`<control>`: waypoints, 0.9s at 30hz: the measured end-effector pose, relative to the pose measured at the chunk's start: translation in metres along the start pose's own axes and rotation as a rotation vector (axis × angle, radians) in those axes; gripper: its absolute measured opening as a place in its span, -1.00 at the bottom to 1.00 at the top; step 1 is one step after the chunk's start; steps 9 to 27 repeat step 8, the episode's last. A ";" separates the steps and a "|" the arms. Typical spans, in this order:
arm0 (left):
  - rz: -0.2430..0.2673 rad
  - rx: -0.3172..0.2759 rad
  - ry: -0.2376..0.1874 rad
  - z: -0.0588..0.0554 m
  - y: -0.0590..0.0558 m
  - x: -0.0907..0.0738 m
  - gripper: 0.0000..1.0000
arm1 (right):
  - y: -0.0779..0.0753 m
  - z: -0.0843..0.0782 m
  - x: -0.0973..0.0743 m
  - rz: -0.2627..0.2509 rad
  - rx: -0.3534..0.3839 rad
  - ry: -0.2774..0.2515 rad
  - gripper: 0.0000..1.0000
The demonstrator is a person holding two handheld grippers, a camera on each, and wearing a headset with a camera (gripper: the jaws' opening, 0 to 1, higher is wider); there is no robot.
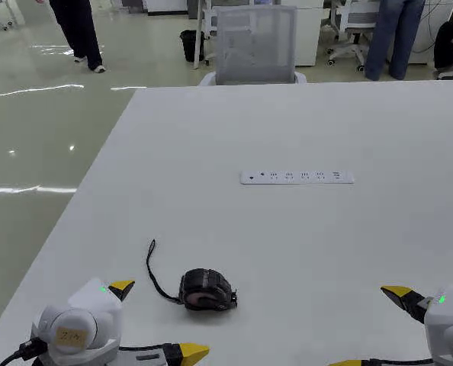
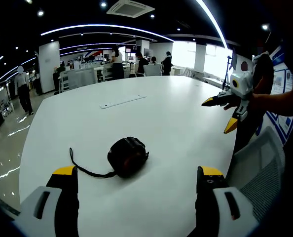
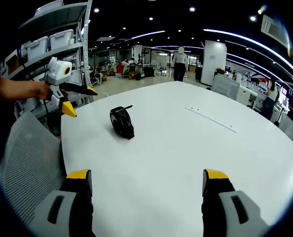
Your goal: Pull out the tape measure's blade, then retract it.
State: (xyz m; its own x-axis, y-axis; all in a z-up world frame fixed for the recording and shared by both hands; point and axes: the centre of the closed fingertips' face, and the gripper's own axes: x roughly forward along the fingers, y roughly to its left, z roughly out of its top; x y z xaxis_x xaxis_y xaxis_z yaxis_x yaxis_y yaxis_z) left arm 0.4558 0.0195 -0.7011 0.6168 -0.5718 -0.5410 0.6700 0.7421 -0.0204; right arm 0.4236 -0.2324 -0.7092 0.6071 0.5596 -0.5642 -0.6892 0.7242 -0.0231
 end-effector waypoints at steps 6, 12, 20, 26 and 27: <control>0.001 0.005 -0.013 0.003 0.000 0.000 0.98 | -0.002 -0.002 -0.001 -0.005 0.005 0.002 0.90; 0.000 0.004 -0.014 0.004 0.000 0.000 0.98 | -0.002 -0.002 -0.002 -0.005 0.004 -0.001 0.90; 0.000 0.004 -0.014 0.004 0.000 0.000 0.98 | -0.002 -0.002 -0.002 -0.005 0.004 -0.001 0.90; 0.000 0.004 -0.014 0.004 0.000 0.000 0.98 | -0.002 -0.002 -0.002 -0.005 0.004 -0.001 0.90; 0.000 0.004 -0.014 0.004 0.000 0.000 0.98 | -0.002 -0.002 -0.002 -0.005 0.004 -0.001 0.90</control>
